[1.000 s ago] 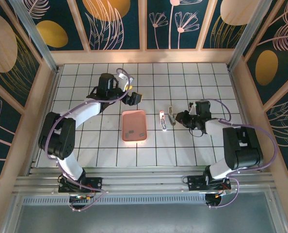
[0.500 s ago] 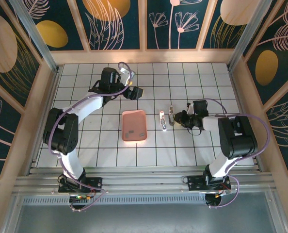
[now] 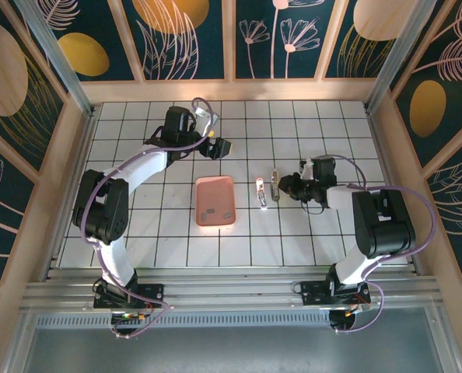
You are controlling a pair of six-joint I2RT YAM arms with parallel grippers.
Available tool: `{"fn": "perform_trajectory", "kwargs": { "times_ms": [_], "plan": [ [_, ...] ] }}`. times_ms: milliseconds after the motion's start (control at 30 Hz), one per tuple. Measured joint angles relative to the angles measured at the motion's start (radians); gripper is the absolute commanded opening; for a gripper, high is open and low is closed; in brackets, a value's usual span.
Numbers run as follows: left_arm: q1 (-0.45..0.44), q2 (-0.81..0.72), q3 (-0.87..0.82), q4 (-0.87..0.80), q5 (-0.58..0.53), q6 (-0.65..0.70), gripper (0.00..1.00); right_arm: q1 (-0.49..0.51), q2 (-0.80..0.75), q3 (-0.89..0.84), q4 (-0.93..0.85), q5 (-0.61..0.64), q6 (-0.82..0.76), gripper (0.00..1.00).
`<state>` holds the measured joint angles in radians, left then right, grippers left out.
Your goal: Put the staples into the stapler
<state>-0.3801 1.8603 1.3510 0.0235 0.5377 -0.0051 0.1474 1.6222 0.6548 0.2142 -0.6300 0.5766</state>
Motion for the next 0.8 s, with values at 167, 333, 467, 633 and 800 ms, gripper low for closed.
{"fn": "perform_trajectory", "kwargs": {
  "times_ms": [167, 333, 467, 633, 800],
  "plan": [
    [0.000, 0.004, 0.005, -0.002, 0.000, 0.000, 0.95, 0.003, 0.018, 0.002, 0.000, -0.008, 0.000, 0.20],
    [0.000, 0.004, 0.005, -0.004, 0.000, 0.000, 0.95, 0.011, 0.043, 0.013, -0.005, -0.006, -0.001, 0.21],
    [0.000, 0.005, 0.006, -0.007, 0.000, 0.000, 0.95, 0.014, 0.043, 0.021, -0.011, 0.000, -0.002, 0.21],
    [-0.001, 0.011, 0.013, -0.010, 0.000, 0.000, 0.94, 0.019, 0.050, 0.033, -0.031, 0.010, -0.014, 0.21],
    [-0.005, 0.014, 0.018, -0.014, 0.001, 0.000, 0.95, 0.025, 0.050, 0.043, -0.059, 0.032, -0.027, 0.21]
  ]
}}
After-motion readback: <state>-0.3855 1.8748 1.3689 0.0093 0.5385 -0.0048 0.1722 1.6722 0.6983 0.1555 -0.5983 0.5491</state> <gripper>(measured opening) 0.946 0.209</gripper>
